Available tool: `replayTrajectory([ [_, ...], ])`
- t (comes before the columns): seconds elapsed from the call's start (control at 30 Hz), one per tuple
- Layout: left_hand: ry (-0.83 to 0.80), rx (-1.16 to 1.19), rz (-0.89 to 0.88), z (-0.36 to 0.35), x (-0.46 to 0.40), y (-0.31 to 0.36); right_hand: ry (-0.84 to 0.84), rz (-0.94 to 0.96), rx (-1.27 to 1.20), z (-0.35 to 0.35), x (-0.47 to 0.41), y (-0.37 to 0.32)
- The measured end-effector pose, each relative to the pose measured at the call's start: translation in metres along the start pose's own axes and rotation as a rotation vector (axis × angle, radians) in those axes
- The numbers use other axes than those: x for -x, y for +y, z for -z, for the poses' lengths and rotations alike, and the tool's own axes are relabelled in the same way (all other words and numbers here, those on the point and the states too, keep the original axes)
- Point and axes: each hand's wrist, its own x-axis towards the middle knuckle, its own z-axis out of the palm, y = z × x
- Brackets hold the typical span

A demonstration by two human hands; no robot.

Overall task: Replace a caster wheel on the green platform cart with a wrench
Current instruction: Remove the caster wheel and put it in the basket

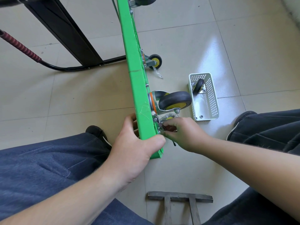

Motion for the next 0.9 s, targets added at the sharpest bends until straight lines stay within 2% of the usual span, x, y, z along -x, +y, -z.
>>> replayTrajectory([
  [0.17,0.006,0.014,-0.001,0.0,-0.001,-0.001,-0.105,-0.126,-0.033,0.002,0.011,0.002],
  [0.33,0.004,0.017,-0.005,-0.001,-0.001,-0.001,-0.142,-0.257,-0.324,0.017,0.022,-0.012],
  [0.5,0.004,0.021,-0.01,-0.001,-0.001,-0.001,-0.244,-0.283,-0.485,0.023,0.025,-0.021],
  [0.63,0.004,0.025,-0.017,-0.001,0.0,-0.001,-0.264,-0.299,-0.568,0.022,0.024,-0.028],
  [0.9,-0.002,0.043,-0.017,-0.001,-0.002,-0.002,-0.268,-0.272,-0.54,0.018,0.018,-0.028],
])
